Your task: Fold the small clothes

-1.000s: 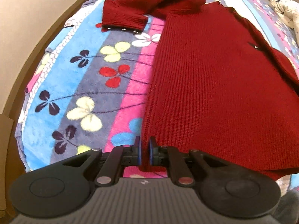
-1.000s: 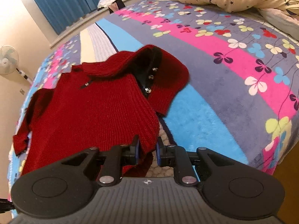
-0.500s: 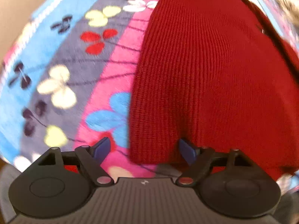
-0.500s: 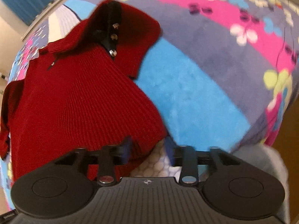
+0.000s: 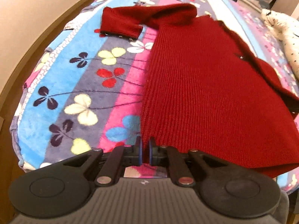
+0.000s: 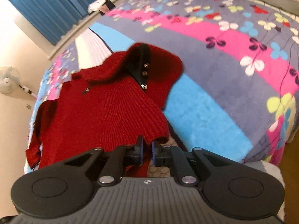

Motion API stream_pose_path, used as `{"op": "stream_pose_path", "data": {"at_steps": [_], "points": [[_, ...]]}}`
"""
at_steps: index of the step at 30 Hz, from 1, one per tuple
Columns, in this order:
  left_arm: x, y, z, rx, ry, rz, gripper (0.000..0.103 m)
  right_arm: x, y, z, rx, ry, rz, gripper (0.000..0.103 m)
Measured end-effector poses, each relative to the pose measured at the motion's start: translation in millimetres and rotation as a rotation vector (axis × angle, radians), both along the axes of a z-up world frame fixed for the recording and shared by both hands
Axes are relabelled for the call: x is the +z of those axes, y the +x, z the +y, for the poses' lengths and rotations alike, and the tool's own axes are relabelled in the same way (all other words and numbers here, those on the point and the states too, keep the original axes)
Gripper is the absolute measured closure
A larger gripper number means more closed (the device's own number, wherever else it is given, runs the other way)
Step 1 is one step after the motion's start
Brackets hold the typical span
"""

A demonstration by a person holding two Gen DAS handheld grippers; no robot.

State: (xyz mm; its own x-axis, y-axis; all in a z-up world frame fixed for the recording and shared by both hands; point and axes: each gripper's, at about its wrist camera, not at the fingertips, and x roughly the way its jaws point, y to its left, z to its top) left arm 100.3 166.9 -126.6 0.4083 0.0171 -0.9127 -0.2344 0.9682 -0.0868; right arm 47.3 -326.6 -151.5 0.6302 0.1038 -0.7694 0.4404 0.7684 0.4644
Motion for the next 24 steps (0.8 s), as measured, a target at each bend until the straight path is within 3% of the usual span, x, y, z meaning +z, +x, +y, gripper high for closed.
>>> {"op": "stream_pose_path", "data": {"at_steps": [8,13,15,16,17,18,19,20,24], "points": [[7,-53,7,-0.026,-0.029,0.015,0.096,9,-49,-3,0.007,0.033,0.030,0.095],[-36,-52,8,-0.042,0.022,0.119,0.093,-16,-59,0,0.042,-0.043,0.121,0.092],[-48,-43,7,-0.040,0.046,0.180,0.087,-29,-51,-1,0.029,-0.106,0.229,0.088],[-51,-39,8,-0.046,0.053,0.197,0.080,-30,-50,-4,0.014,-0.120,0.241,0.079],[-49,-36,9,-0.051,0.060,0.188,0.061,-26,-48,-9,0.004,-0.124,0.223,0.063],[-47,-32,10,-0.048,0.076,0.174,0.048,-20,-47,-15,-0.005,-0.129,0.186,0.056],[-43,-28,10,-0.038,0.105,0.157,0.025,-14,-43,-21,-0.014,-0.145,0.156,0.048],[-39,-23,10,-0.027,0.127,0.135,0.017,-8,-37,-27,-0.017,-0.161,0.128,0.048],[-21,8,7,0.002,0.151,0.073,0.017,1,6,-48,-0.017,-0.175,0.032,0.045]]}}
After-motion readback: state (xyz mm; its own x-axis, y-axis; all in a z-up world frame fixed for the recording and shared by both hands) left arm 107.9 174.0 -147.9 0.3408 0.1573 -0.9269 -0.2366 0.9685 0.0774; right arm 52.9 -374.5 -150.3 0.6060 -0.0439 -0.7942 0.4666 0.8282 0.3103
